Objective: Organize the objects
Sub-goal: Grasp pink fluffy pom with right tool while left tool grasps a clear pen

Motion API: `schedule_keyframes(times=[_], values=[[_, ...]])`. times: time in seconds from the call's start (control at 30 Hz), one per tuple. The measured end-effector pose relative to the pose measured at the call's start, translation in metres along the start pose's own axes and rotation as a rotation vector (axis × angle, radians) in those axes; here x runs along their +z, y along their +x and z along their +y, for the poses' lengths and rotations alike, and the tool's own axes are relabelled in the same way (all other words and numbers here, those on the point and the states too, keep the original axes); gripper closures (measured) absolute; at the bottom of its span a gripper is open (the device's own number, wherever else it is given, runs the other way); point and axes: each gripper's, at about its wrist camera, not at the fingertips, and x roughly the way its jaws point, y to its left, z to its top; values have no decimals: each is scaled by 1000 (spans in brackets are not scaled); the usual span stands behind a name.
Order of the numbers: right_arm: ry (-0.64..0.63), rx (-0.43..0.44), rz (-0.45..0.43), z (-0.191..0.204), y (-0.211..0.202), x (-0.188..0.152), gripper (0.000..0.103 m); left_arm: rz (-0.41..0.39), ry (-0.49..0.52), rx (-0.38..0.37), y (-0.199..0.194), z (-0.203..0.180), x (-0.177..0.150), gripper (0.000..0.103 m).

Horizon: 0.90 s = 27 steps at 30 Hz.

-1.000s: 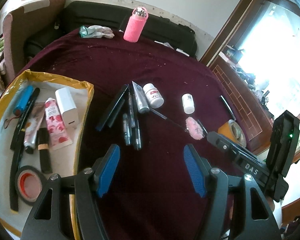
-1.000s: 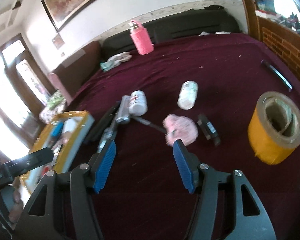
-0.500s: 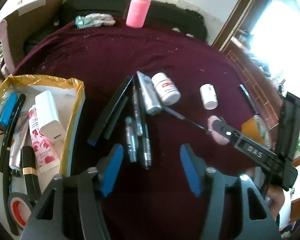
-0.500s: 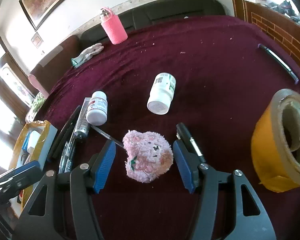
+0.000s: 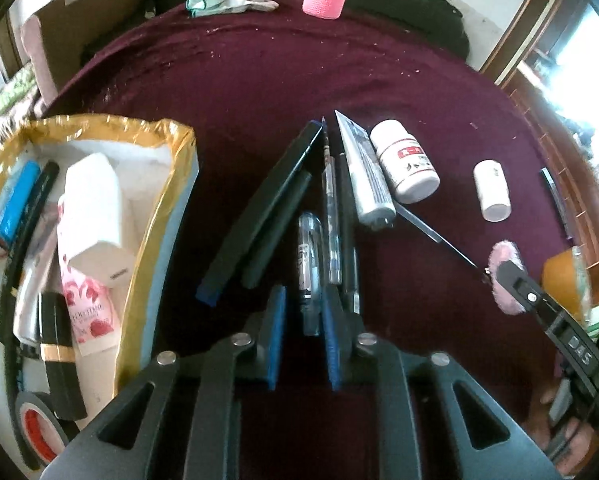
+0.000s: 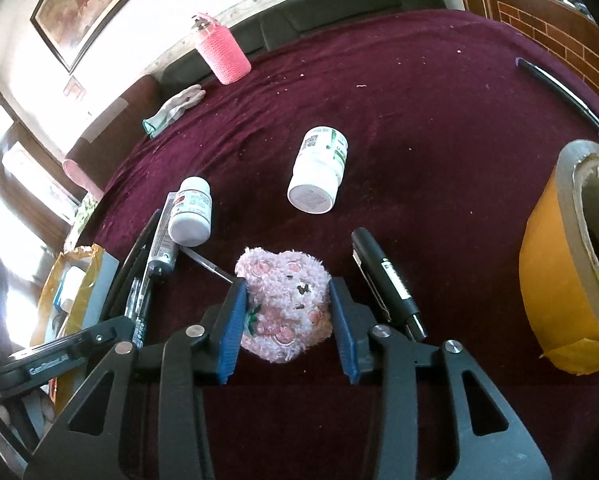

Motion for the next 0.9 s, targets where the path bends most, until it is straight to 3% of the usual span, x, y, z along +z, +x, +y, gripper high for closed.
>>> schedule_keyframes(times=[0.13, 0.23, 0.57, 0.77, 0.9], values=[[6, 11, 3, -2, 0, -1, 65, -5, 58, 102, 3, -15, 2, 93], [9, 20, -3, -4, -2, -1, 69, 11, 76, 120, -2, -16, -4, 95], [-50, 42, -57, 12, -23, -8, 73, 72, 121, 81, -44, -15, -88, 95], [-85, 70, -35, 38, -42, -30, 74, 45, 125, 25, -46, -10, -89, 95], [-81, 55, -43, 50, -53, -43, 73, -15, 160, 44, -47, -6, -82, 93]])
